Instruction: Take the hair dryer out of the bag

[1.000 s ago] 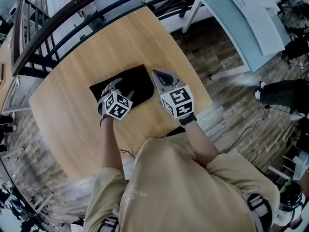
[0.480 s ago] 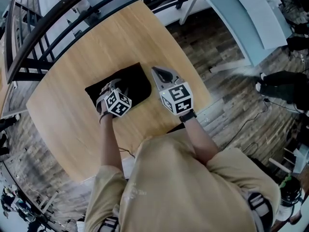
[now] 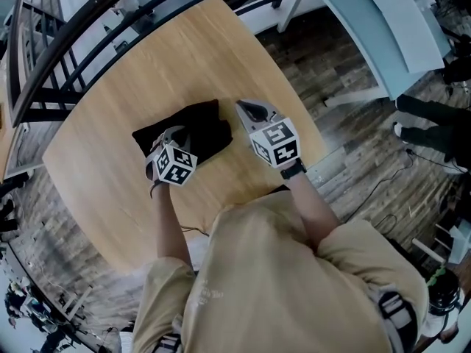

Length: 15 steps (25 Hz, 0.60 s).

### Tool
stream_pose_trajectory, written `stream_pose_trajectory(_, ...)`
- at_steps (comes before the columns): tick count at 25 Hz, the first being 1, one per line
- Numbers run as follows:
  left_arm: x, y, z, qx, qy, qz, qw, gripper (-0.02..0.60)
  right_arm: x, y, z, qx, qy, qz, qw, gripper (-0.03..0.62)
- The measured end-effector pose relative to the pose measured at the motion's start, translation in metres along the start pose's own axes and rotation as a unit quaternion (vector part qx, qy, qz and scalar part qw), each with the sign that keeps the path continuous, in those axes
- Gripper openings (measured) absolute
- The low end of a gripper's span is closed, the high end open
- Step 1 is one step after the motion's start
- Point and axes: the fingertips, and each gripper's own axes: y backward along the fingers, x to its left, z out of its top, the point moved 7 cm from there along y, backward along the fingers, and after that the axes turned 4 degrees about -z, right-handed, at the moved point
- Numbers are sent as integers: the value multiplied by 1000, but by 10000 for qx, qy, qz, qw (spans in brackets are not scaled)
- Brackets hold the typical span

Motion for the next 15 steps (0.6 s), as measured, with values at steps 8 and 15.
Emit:
stream_pose_trajectory(8,7,26,-20,-295,384,50,9988,29,-4,-16,-19,223,409,1026,9936,9)
stream_pose_trajectory(15,9,34,-34,-367,643,61,9972,29,5,-37,-44,617,742,1794,9790,9)
